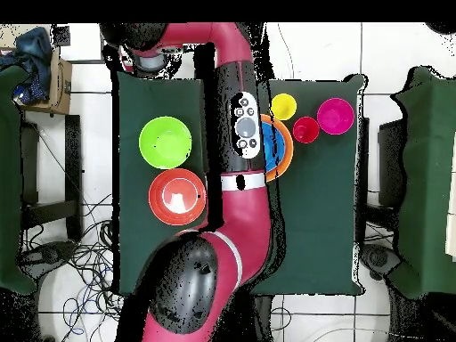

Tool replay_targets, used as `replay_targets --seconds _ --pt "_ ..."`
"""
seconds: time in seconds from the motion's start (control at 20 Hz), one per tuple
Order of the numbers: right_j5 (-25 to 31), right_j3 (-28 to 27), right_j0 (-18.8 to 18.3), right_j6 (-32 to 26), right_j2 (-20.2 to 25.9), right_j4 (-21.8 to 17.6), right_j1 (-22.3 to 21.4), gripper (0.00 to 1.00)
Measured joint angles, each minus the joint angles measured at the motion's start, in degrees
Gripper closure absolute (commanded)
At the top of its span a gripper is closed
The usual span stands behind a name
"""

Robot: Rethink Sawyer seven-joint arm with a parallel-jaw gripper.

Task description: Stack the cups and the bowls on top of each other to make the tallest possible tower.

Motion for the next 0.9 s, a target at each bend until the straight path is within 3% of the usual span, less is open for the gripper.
replay_targets --seconds 0.3,0.9 --pt "-1.86 4.04 0.95 0.13 -3.09 2.26 -2.04 0.00" --pt "-14.56 22.49 0.08 0.13 -9.72 8.65 -9.50 0.00"
